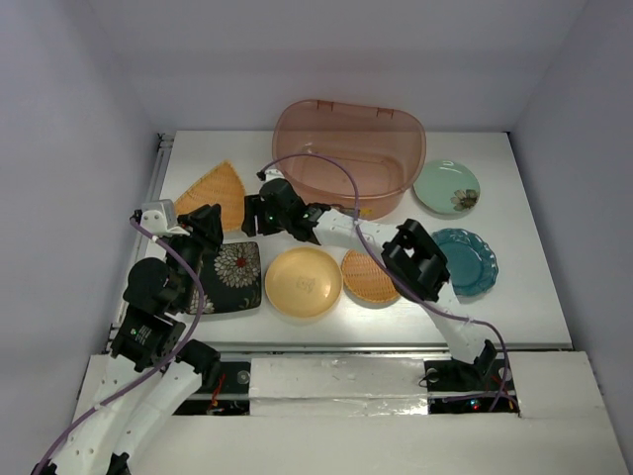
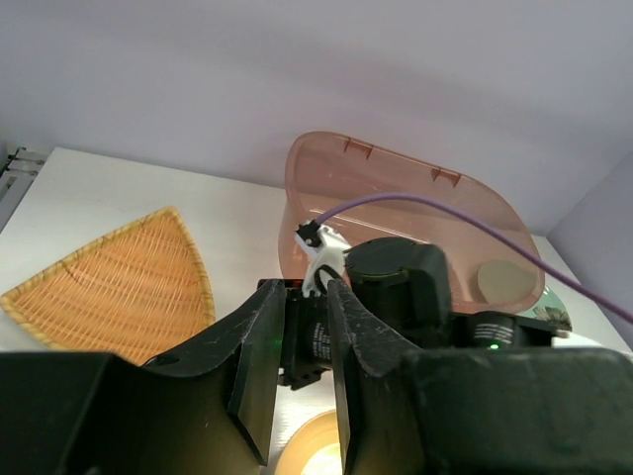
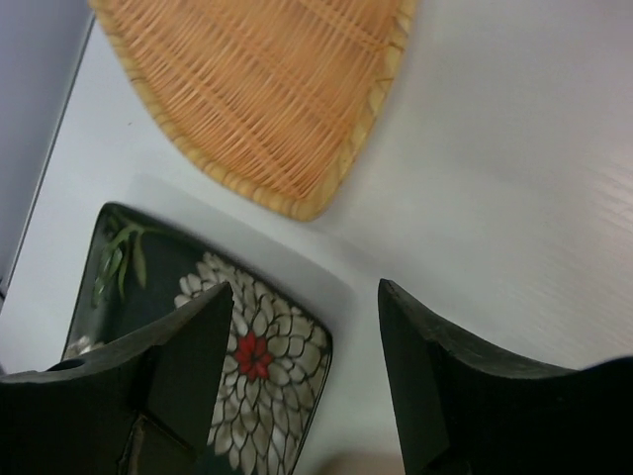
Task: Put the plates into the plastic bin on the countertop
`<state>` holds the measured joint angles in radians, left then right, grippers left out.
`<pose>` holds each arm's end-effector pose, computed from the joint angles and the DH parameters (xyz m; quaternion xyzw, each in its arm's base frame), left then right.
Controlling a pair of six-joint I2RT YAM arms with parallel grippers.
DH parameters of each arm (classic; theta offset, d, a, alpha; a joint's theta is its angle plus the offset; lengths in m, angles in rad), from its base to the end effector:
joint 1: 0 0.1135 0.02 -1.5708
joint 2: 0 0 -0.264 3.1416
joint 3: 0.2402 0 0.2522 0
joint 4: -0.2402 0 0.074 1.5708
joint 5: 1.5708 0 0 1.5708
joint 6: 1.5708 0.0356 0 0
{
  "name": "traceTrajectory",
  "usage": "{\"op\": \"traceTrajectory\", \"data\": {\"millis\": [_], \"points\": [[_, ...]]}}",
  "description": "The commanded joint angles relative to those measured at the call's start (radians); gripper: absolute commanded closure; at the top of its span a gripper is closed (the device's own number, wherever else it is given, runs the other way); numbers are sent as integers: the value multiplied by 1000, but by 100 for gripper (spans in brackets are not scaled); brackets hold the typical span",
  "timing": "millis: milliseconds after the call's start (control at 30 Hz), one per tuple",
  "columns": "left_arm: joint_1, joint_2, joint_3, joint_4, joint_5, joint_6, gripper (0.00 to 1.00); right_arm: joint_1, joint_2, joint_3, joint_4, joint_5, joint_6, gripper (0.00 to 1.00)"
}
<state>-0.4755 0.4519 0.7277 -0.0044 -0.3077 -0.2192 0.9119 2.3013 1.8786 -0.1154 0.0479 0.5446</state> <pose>0.0990 -0.0389 0.3822 -0.0446 0.6085 -0.1807 0.7714 0.3309 0.4245 0.2082 -0.1471 0.8569 0.3130 0.3822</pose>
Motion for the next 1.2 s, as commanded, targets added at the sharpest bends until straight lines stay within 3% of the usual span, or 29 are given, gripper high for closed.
{"op": "traceTrajectory", "data": {"millis": [0,200,467,833,1100,1133,1167], "points": [[6,1,-11,50,12,-5,78,4,38,86,19,66,74,34],[6,14,-10,49,28,-9,77,13,52,59,105,139,201,34],[6,-19,-13,55,56,-17,77,13,205,238,40,24,330,37],[6,-53,-19,69,94,-31,77,4,257,255,102,21,489,46],[6,-73,-24,75,104,-34,77,4,257,211,184,24,552,67],[6,-73,-22,75,104,-34,77,4,254,192,198,20,557,71],[6,-74,-22,76,104,-34,77,4,250,186,207,17,558,82]]}}
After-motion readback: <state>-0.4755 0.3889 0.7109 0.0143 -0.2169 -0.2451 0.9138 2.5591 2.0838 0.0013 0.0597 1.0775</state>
